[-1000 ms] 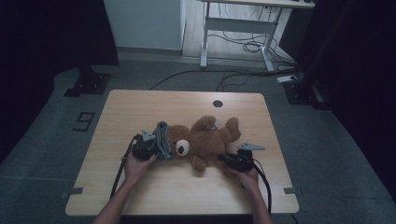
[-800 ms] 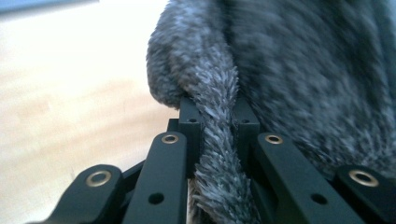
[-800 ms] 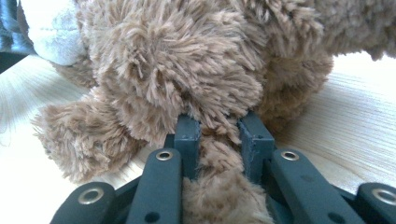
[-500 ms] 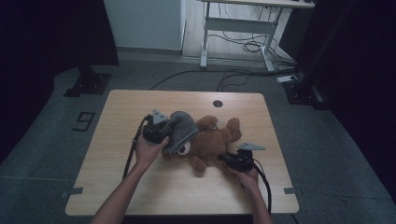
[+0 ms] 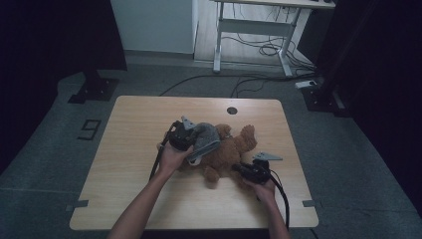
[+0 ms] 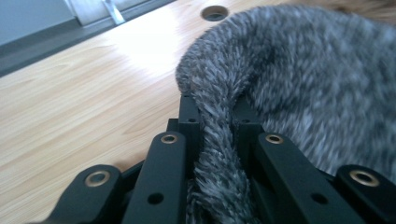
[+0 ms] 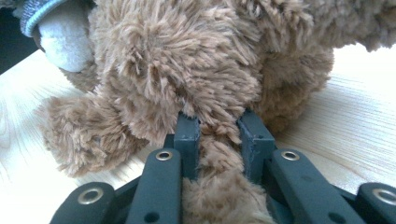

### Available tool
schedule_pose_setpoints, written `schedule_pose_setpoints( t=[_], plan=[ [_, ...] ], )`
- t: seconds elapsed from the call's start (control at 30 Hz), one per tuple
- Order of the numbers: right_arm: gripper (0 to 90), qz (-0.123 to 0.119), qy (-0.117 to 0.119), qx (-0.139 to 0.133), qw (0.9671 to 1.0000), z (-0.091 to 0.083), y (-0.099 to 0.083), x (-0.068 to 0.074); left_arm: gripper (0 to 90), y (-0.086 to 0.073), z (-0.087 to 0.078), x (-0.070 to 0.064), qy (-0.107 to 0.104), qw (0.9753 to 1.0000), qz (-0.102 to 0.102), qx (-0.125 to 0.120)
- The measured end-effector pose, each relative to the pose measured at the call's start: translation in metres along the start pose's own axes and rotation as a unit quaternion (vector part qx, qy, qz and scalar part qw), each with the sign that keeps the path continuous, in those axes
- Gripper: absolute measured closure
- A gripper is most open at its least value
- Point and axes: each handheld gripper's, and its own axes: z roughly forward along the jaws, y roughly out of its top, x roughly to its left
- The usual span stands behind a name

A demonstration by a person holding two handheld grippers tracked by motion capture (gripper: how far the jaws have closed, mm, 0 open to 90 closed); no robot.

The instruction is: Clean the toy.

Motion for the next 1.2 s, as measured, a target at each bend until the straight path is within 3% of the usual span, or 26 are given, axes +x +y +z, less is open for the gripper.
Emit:
schedule_pose_setpoints(
  t=[0.1,0.2,0.3,0.4,0.5,0.6,0.73,0.87,0.97,1.1,1.2],
  plan=[
    [73.1,0.001,-0.001,0.001,1.0,0.0,0.0,0.0,78.4,-0.009,-0.01,0.013,0.015,0.9999,-0.007,0.002],
    [73.1,0.003,0.0,0.001,1.0,0.0,0.0,0.0,78.5,-0.028,-0.017,0.029,0.011,0.9994,-0.034,0.001],
    [73.0,0.002,0.0,0.001,1.0,0.0,0.0,0.0,78.8,-0.049,-0.018,0.033,0.025,0.9993,-0.029,0.003],
    [73.0,0.003,-0.001,0.001,1.0,0.0,0.0,0.0,79.2,-0.071,-0.011,0.039,0.032,0.9984,-0.038,0.026],
    [73.1,0.005,-0.002,0.001,1.0,0.0,0.0,0.0,79.1,-0.094,0.004,0.045,0.01,0.9959,-0.064,0.063],
    [73.1,0.005,-0.001,0.003,1.0,0.001,0.0,0.0,79.1,-0.11,0.013,0.042,0.007,0.9967,-0.055,0.06],
    [73.0,0.003,-0.002,0.003,1.0,0.002,0.0,-0.001,79.0,-0.098,0.001,0.049,0.014,0.9978,-0.051,0.04],
    [72.9,0.0,-0.009,-0.001,1.0,0.006,0.003,-0.004,78.8,-0.062,-0.033,0.06,0.02,0.9978,-0.061,-0.019],
    [72.8,-0.01,-0.016,0.002,0.9998,0.01,0.007,-0.005,78.3,-0.033,-0.047,0.055,0.03,0.9978,-0.036,-0.046],
    [72.7,-0.019,-0.027,0.001,0.9995,0.015,0.01,-0.005,78.2,-0.001,-0.04,0.042,0.028,0.9987,-0.005,-0.043],
    [72.6,-0.021,-0.027,-0.001,0.9994,0.017,0.011,-0.007,78.1,0.014,-0.02,0.034,0.021,0.9994,-0.002,-0.029]
  ],
)
